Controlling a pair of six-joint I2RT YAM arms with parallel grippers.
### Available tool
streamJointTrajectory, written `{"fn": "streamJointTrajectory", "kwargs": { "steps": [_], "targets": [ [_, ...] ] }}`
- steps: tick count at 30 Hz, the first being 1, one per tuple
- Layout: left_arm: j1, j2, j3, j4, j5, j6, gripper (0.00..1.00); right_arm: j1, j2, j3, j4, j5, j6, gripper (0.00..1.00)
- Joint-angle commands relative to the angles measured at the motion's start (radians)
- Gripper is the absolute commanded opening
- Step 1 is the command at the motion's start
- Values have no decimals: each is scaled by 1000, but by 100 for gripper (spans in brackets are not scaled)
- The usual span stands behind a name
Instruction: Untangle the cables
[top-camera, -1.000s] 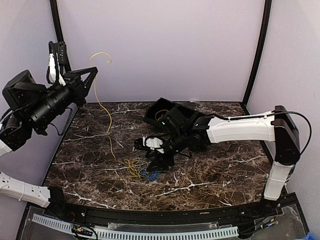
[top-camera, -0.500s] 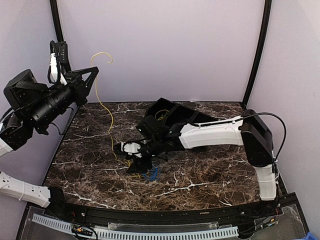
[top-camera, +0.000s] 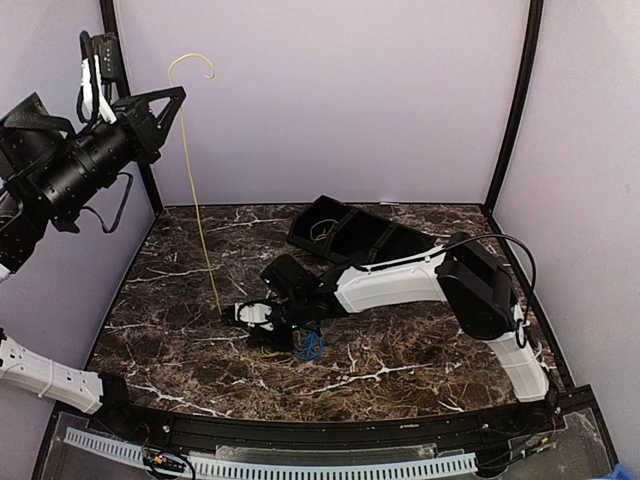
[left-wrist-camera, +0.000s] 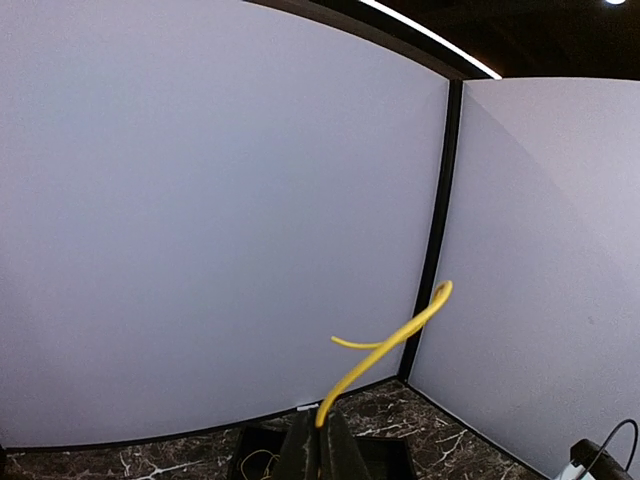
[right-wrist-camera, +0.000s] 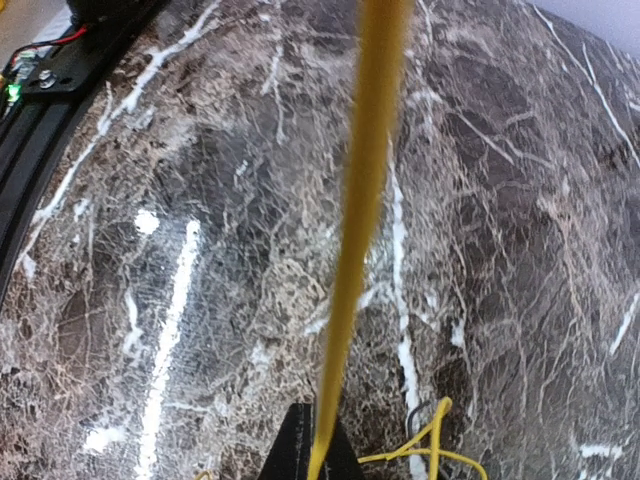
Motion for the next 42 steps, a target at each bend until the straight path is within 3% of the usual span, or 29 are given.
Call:
{"fn": "streamJointTrajectory", "kwargs": {
  "steps": [1, 6, 10, 14, 20, 24, 28, 32, 37, 42],
  "targets": [
    [-3, 52, 194, 19, 11, 132, 0, 9, -4, -58, 21, 54, -2, 2],
    [-3, 153, 563, -40, 12, 306, 0, 8, -15, -133, 12, 93, -2, 10],
    [-3, 190, 678, -7, 34, 358, 0, 6, -14, -175, 13, 104, 8, 12],
    [-3, 195, 660, 0, 21, 375, 0, 2, -10, -201, 11, 108, 23, 19],
    [-3, 167, 553, 36, -11, 398, 0, -24, -23, -217, -25, 106, 29, 39],
    [-3, 185, 641, 50, -9, 435, 0, -60, -23, -227, -38, 66, 49, 40],
    [-3, 235, 787, 102, -24, 569, 0, -85, -19, -239, -38, 42, 63, 41],
    [-3, 228, 802, 207, -35, 674, 0, -102, -24, -241, -44, 31, 73, 45],
    [-3, 195, 700, 204, -86, 687, 0, -128, -36, -253, -46, -9, 78, 49],
    [-4, 148, 532, 203, -146, 688, 0, -146, -48, -261, -61, -14, 69, 48]
  ]
}}
